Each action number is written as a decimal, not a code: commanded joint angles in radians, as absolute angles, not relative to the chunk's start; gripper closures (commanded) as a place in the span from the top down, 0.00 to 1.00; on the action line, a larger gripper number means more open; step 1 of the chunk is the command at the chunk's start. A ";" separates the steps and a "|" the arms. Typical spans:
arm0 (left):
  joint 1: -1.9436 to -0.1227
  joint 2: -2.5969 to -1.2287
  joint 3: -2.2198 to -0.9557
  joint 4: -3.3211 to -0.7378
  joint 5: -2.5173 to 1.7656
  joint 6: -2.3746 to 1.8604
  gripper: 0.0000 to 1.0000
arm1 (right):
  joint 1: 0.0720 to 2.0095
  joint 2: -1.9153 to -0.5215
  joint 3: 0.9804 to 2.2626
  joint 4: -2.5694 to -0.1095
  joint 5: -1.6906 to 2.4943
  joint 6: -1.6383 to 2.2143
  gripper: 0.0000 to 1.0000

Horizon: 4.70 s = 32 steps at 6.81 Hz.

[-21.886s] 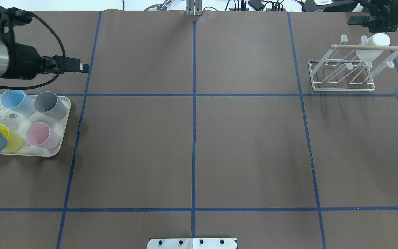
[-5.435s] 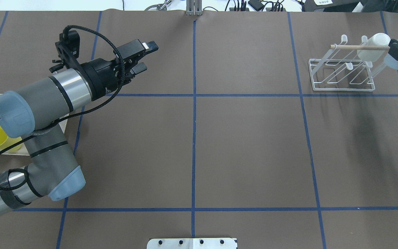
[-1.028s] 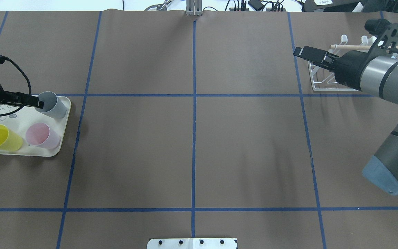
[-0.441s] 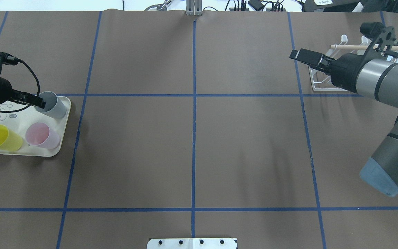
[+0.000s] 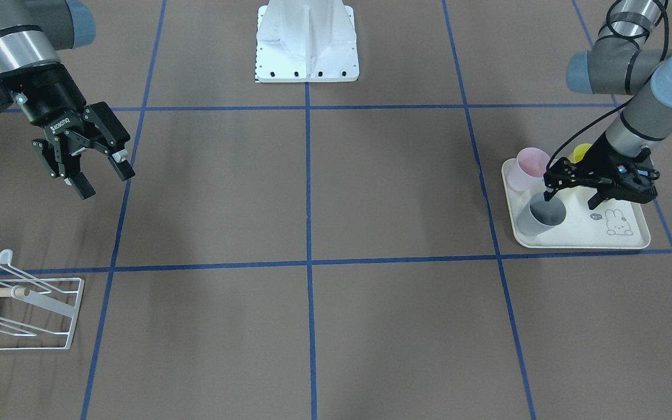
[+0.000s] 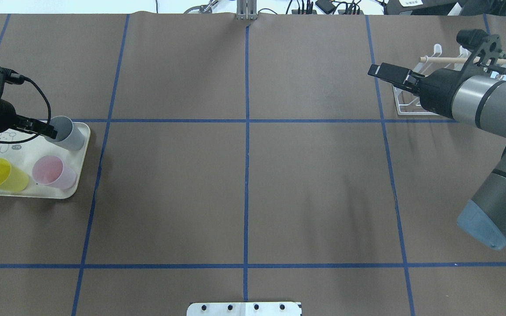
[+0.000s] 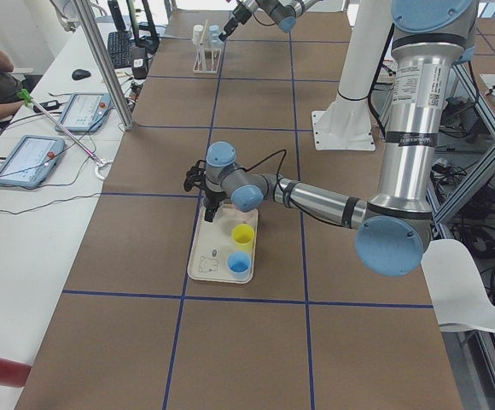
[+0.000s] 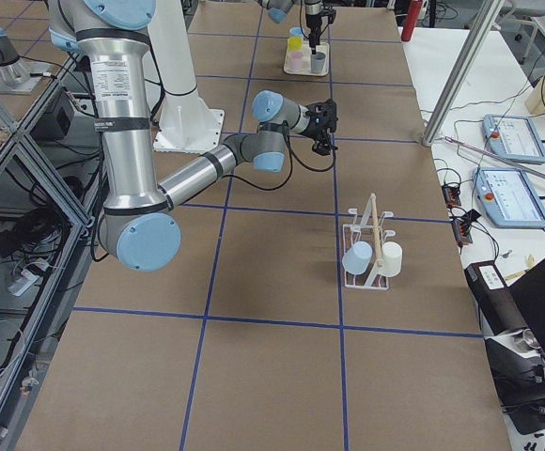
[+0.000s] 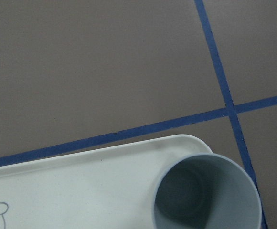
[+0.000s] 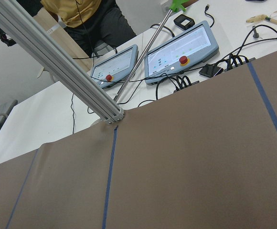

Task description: Transfer IKEA cup to right arm and place on rack

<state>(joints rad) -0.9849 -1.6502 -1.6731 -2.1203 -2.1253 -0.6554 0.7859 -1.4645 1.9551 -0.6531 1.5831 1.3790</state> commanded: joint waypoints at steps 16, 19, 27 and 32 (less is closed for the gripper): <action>-1.151 -1.706 -1.692 -2.000 -2.126 -0.672 0.00 | 0.784 -1.463 1.960 -0.650 1.586 1.379 1.00; -1.215 -1.822 -1.749 -1.991 -2.125 -0.862 0.00 | 0.782 -1.444 1.965 -0.649 1.597 1.428 1.00; -0.769 -1.968 -1.703 -2.920 -1.604 -2.402 0.00 | 0.741 -1.350 1.959 -0.571 1.606 1.793 1.00; -0.638 -2.088 -1.603 -3.116 -1.402 -2.655 0.00 | 0.663 -1.160 1.950 -0.566 1.513 1.988 1.00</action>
